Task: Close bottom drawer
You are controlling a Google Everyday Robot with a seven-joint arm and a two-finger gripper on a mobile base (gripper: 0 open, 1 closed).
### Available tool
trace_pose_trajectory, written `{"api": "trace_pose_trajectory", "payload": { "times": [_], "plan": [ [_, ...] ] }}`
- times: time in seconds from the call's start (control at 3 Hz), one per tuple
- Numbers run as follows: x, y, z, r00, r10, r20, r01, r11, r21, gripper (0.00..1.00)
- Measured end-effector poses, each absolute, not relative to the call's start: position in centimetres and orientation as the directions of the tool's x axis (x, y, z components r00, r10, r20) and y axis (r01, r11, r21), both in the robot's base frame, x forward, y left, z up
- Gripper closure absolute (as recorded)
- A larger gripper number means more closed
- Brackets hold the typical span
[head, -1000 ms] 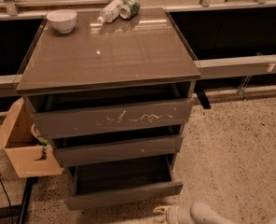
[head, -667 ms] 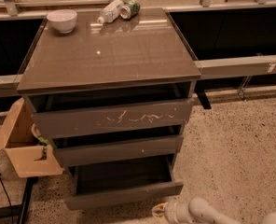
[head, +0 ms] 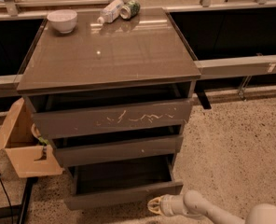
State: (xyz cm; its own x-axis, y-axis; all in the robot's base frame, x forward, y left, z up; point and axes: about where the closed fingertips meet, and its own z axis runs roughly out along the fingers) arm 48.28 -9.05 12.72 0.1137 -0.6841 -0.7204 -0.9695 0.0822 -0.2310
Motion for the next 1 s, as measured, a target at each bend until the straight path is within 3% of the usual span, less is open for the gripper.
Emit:
{"api": "trace_pose_trajectory", "payload": {
  "times": [1.0],
  "plan": [
    [52.3,-8.0,12.2,0.152,-0.688,-0.71,-0.955,0.083,-0.285,0.96]
  ]
}}
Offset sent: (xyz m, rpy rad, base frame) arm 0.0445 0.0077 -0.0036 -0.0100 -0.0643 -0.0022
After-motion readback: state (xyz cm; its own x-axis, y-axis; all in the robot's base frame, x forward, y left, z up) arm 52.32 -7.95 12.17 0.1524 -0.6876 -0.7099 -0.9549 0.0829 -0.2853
